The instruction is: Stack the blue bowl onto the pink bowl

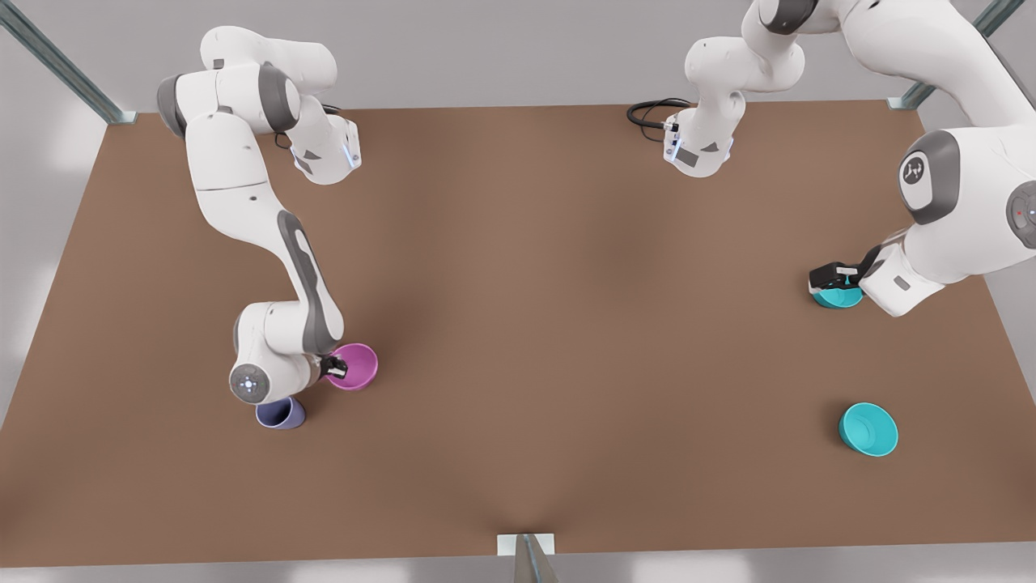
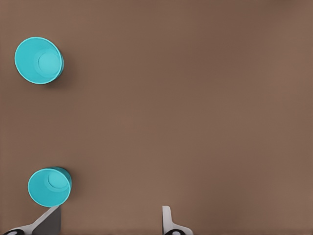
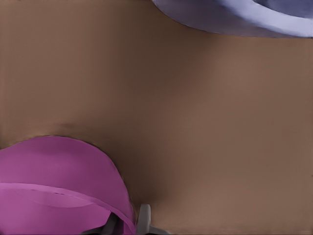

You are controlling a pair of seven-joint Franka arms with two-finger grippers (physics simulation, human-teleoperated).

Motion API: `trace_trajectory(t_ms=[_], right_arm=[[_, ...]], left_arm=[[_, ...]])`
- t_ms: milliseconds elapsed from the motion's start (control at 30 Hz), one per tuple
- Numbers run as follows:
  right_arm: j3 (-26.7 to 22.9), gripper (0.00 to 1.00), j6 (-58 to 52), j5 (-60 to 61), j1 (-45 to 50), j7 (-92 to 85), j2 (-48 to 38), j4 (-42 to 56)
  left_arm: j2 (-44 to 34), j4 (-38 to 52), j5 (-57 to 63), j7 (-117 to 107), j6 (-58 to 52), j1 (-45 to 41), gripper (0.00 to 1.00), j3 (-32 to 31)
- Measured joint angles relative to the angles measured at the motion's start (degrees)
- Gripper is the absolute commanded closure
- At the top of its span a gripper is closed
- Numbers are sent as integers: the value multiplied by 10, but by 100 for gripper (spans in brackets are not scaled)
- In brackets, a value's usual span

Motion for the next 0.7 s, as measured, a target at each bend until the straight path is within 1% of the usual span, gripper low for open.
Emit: trace_trajectory(t_ms=[33, 333, 400, 500, 567, 633, 700], right_arm=[[0, 79, -3, 1, 0, 1, 0, 3], [5, 79, -33, 9, 5, 6, -14, 33], [19, 79, -40, 20, 8, 5, -19, 45], [57, 79, -40, 68, 41, 6, -14, 94], [73, 79, -20, 111, 75, 8, -10, 114], [91, 79, 9, 144, 109, 15, 14, 160], [100, 79, 44, 163, 149, 27, 55, 221]], left_arm=[[0, 0, 0, 0, 0, -1, 0, 2], [0, 0, 0, 0, -3, 0, 0, 6], [0, -1, 0, 0, -5, 0, 0, 6], [2, 0, 0, 0, -7, 0, 0, 7], [5, 0, 0, 0, -7, 0, 0, 7], [8, 0, 0, 0, -6, 1, 0, 7], [8, 0, 0, 0, -6, 1, 0, 7]])
